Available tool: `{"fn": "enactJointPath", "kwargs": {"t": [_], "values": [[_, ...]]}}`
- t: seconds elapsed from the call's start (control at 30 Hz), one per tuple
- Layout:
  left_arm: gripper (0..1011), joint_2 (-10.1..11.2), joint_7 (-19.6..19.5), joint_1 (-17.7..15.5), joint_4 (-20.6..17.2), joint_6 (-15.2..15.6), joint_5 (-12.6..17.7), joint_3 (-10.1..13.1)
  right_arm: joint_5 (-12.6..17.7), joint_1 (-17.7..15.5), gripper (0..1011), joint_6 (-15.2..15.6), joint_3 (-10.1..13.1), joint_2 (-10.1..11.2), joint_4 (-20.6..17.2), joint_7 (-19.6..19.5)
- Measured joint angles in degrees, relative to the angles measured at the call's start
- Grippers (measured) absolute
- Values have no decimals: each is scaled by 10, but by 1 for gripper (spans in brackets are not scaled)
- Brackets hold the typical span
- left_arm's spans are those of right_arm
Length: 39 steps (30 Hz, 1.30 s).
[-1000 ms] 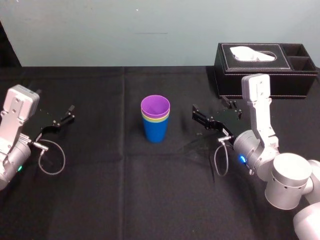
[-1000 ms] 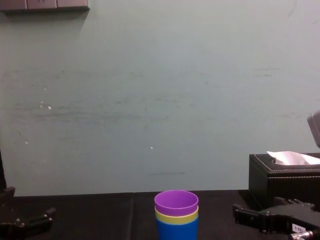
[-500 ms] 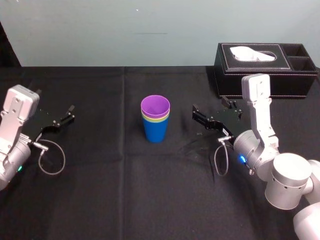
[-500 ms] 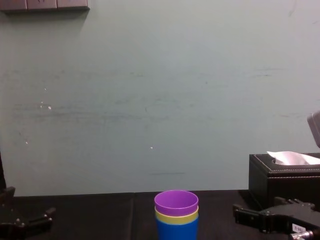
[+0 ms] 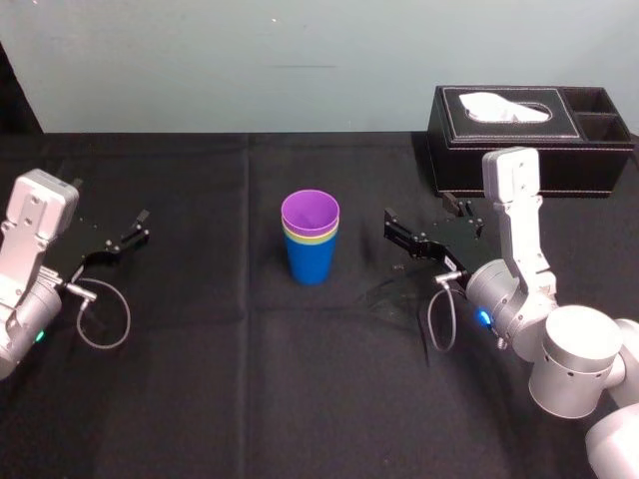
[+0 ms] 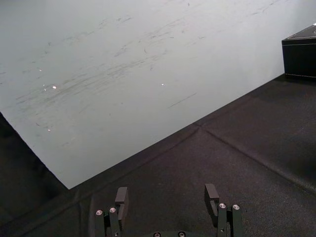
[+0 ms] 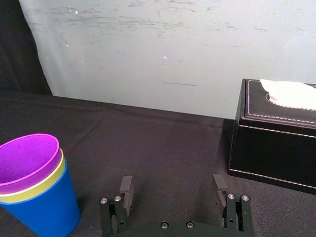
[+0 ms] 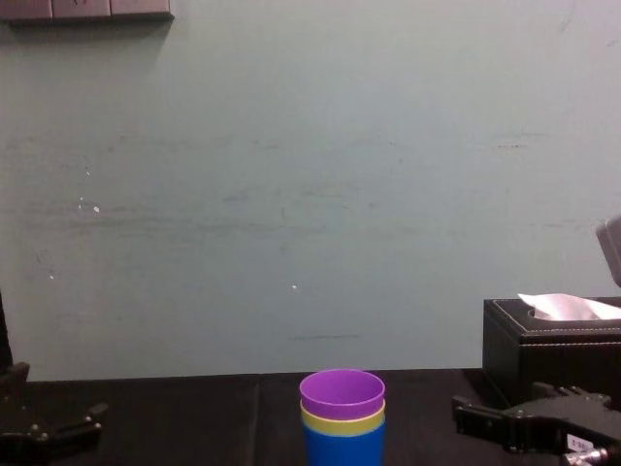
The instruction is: Stack the three plastic cups sequentially using one hand.
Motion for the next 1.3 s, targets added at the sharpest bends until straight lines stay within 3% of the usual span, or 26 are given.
{"fn": "enactJointPath", "kwargs": {"t": [1.3], "values": [[1011,0,0,0,0,0,0,0,0,0,1004,0,0,0,0,0]]}}
